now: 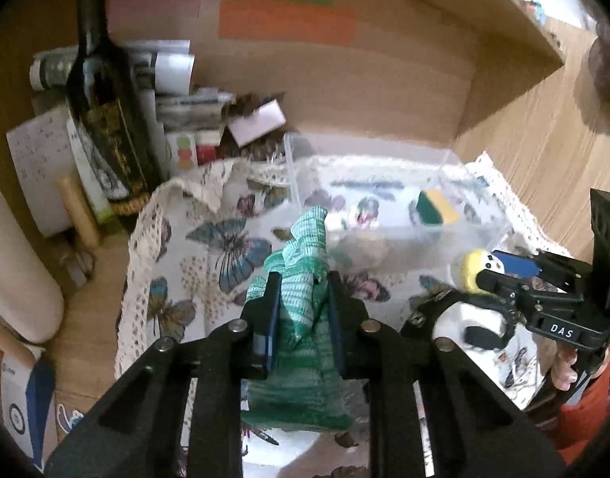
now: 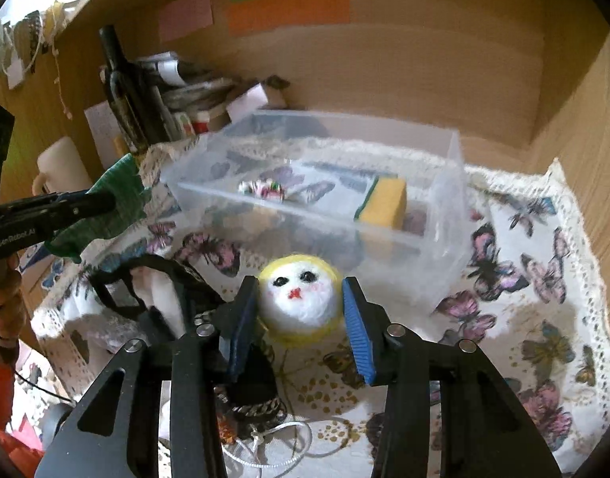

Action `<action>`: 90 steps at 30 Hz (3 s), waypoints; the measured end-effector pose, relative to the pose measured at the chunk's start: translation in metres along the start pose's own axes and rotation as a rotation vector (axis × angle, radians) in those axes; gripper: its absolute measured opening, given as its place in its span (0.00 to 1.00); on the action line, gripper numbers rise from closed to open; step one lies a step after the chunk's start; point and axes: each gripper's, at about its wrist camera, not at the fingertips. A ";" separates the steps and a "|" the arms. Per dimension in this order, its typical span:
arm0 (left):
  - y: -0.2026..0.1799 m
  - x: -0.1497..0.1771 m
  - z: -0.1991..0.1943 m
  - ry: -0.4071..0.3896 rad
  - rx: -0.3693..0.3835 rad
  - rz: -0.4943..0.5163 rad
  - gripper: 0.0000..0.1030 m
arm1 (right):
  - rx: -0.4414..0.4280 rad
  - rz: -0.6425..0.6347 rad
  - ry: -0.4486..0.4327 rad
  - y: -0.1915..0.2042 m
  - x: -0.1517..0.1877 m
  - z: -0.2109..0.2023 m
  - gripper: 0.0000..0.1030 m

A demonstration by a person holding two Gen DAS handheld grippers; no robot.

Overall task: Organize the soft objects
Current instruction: 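Grasp the green knit fabric with the left tool while the right tool grasps the white face ball, then carry the green fabric and face ball into the clear box and release both, then grasp the black chain eye mask with the right tool while the left tool grasps the silver glitter pouch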

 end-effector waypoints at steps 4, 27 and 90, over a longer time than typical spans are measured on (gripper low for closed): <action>-0.009 -0.010 -0.014 -0.060 -0.003 0.018 0.20 | 0.022 -0.020 -0.047 0.003 -0.004 -0.016 0.38; -0.047 -0.089 0.022 -0.105 -0.042 0.065 0.20 | 0.093 -0.056 -0.263 -0.006 -0.077 -0.058 0.38; -0.026 -0.020 -0.005 -0.049 -0.084 0.062 0.85 | -0.032 -0.167 -0.076 0.034 -0.033 -0.027 0.71</action>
Point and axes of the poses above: each gripper's, at about its wrist camera, not at the fingertips, and z roughly the way its jaws point, y to its left, x to its underside, and after that the axes turned 11 degrees about y, right-handed
